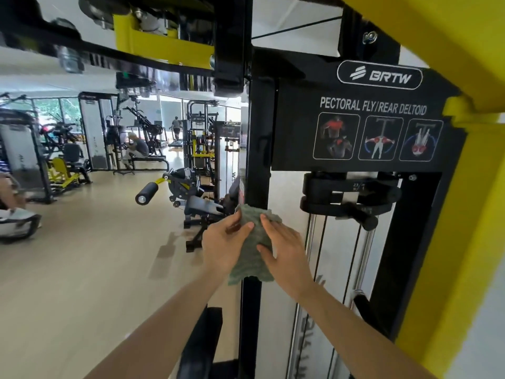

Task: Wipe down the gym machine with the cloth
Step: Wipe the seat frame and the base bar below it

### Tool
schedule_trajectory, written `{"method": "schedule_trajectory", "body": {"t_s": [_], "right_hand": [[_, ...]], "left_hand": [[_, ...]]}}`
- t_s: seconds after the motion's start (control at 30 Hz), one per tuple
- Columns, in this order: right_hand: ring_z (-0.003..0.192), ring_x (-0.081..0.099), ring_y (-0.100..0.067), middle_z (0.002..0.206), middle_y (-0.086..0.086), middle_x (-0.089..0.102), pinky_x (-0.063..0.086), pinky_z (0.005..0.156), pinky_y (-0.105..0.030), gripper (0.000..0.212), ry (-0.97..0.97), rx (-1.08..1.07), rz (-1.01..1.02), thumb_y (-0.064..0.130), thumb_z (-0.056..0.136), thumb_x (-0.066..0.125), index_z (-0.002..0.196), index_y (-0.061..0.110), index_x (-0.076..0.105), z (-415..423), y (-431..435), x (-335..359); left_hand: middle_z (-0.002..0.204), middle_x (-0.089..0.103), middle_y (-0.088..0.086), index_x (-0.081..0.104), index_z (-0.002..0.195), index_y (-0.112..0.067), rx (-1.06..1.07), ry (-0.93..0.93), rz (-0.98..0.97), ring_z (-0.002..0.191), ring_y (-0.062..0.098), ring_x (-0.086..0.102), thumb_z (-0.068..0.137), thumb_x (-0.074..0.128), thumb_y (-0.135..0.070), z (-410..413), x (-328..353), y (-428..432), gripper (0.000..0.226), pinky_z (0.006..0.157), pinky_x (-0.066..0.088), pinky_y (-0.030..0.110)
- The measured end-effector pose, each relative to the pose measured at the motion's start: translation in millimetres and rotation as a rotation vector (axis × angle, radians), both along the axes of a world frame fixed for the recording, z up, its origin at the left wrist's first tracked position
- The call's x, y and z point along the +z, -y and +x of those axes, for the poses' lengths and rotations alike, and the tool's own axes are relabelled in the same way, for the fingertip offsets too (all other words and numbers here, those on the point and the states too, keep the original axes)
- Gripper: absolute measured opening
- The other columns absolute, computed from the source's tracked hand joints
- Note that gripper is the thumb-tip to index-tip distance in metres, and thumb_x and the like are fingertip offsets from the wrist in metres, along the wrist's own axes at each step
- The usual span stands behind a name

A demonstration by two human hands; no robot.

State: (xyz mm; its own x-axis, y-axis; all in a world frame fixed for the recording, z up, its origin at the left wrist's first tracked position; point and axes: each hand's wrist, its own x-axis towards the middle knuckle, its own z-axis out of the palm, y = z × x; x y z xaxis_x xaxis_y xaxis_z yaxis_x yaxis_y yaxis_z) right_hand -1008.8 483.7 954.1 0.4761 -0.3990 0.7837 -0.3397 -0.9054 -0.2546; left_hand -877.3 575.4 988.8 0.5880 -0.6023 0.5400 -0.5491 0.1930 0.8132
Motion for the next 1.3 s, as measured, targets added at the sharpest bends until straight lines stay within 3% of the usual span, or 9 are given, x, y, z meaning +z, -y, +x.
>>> {"method": "schedule_trajectory", "body": {"t_s": [0.07,0.13,0.27,0.5,0.63,0.8,0.97,1.1,1.3], "right_hand": [[0.112,0.054,0.005,0.13,0.019,0.056,0.033,0.105,-0.005,0.066,0.053,0.116,0.277,0.023,0.093,0.071,0.15,0.037,0.039,1.4,-9.0,-3.2],[0.111,0.057,0.008,0.127,0.022,0.058,0.042,0.1,-0.01,0.058,0.134,0.184,0.426,0.022,0.093,0.071,0.14,0.04,0.043,2.5,-11.7,-2.8],[0.114,0.061,0.001,0.123,0.019,0.062,0.047,0.097,-0.014,0.049,0.238,0.305,0.532,0.006,0.092,0.07,0.133,0.024,0.05,-0.1,-11.5,8.4],[0.126,0.053,-0.003,0.132,0.008,0.061,0.037,0.093,-0.002,0.053,0.228,0.424,0.712,0.006,0.089,0.073,0.131,0.022,0.046,4.5,2.5,52.6],[0.125,0.052,-0.013,0.134,0.004,0.059,0.042,0.096,-0.023,0.052,0.241,0.493,0.808,-0.001,0.089,0.068,0.134,0.021,0.053,4.1,14.4,76.0],[0.13,0.055,-0.018,0.137,0.003,0.062,0.047,0.108,-0.043,0.067,0.315,0.567,0.829,-0.008,0.085,0.065,0.142,0.022,0.048,6.1,22.0,70.6],[0.13,0.055,-0.016,0.138,-0.001,0.061,0.046,0.108,-0.04,0.067,0.457,0.621,0.839,-0.016,0.083,0.061,0.133,0.026,0.046,12.8,20.9,81.5],[0.127,0.056,-0.007,0.136,0.002,0.06,0.045,0.112,-0.038,0.064,0.409,0.59,0.795,-0.014,0.085,0.064,0.135,0.02,0.047,12.5,15.2,74.0],[0.127,0.057,-0.007,0.137,0.008,0.061,0.045,0.112,-0.043,0.061,0.357,0.52,0.833,-0.006,0.092,0.064,0.144,0.021,0.049,6.7,12.0,30.2]], "left_hand": [[0.095,0.077,-0.017,0.076,0.118,-0.029,-0.006,-0.014,0.012,0.087,0.003,0.073,0.084,0.073,-0.049,-2.5,-17.0,-1.9,0.039,0.084,0.061,0.041],[0.095,0.077,-0.014,0.076,0.118,-0.025,0.005,-0.052,0.018,0.086,0.003,0.073,0.086,0.077,-0.037,-4.5,-29.0,-3.3,0.034,0.085,0.061,0.04],[0.103,0.077,-0.007,0.071,0.128,-0.017,-0.017,-0.102,-0.035,0.09,0.0,0.071,0.094,0.071,-0.026,-12.1,-27.1,-4.9,0.036,0.084,0.056,0.021],[0.112,0.075,-0.002,0.068,0.131,-0.016,0.027,-0.11,-0.205,0.092,-0.007,0.067,0.099,0.065,-0.021,-17.8,18.8,-0.3,0.033,0.09,0.056,0.024],[0.112,0.074,-0.01,0.069,0.129,-0.021,0.046,-0.107,-0.241,0.094,-0.006,0.066,0.099,0.064,-0.019,-22.8,38.2,2.2,0.031,0.093,0.058,0.035],[0.119,0.071,-0.016,0.063,0.137,-0.02,0.034,-0.062,-0.295,0.106,-0.003,0.066,0.098,0.062,-0.008,-27.3,40.7,1.8,0.04,0.095,0.055,0.026],[0.131,0.067,-0.015,0.058,0.142,-0.023,0.005,-0.05,-0.287,0.119,-0.002,0.061,0.099,0.062,-0.009,-21.1,44.3,10.2,0.046,0.105,0.049,0.025],[0.129,0.069,-0.007,0.056,0.145,-0.021,0.014,-0.011,-0.247,0.115,0.001,0.064,0.097,0.063,-0.007,-19.2,28.9,14.3,0.05,0.096,0.049,0.013],[0.131,0.068,-0.004,0.058,0.143,-0.018,0.015,-0.061,-0.211,0.114,0.004,0.066,0.097,0.063,-0.004,-21.9,-16.5,10.6,0.048,0.094,0.052,0.016]]}}
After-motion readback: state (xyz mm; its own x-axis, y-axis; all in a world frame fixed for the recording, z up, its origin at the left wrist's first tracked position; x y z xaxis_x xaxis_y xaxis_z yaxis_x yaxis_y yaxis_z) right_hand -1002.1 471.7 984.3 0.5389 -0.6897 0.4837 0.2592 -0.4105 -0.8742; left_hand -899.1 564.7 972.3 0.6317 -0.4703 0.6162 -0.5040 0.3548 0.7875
